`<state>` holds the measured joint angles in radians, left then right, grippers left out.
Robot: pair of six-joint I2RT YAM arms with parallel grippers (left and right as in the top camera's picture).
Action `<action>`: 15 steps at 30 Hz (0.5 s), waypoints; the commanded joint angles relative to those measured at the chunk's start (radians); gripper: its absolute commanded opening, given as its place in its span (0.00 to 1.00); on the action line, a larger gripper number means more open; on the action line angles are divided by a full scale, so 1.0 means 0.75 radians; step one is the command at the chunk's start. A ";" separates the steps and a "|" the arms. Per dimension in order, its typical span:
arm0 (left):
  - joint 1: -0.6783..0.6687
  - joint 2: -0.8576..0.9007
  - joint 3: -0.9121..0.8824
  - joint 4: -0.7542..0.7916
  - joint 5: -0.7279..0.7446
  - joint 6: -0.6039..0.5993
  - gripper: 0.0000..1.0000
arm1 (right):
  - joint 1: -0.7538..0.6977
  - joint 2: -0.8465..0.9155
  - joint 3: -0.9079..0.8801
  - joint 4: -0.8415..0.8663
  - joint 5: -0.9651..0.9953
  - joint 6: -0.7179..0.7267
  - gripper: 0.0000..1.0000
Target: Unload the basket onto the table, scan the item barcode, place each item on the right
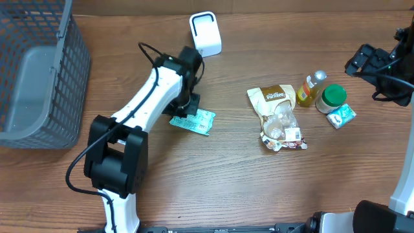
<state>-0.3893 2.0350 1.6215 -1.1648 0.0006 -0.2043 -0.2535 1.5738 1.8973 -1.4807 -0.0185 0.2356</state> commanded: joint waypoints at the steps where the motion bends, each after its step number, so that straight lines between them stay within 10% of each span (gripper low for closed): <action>1: 0.069 0.002 0.054 -0.006 0.098 -0.003 0.19 | -0.002 -0.015 0.026 0.007 0.008 0.005 1.00; 5: 0.150 0.007 0.050 0.004 0.174 0.037 0.35 | -0.002 -0.015 0.026 0.007 0.008 0.005 1.00; 15: 0.213 0.007 -0.013 0.146 0.299 0.243 0.36 | -0.002 -0.015 0.026 0.007 0.008 0.005 1.00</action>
<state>-0.2226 2.0350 1.6341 -1.0843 0.1711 -0.0830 -0.2539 1.5738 1.8973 -1.4807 -0.0181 0.2356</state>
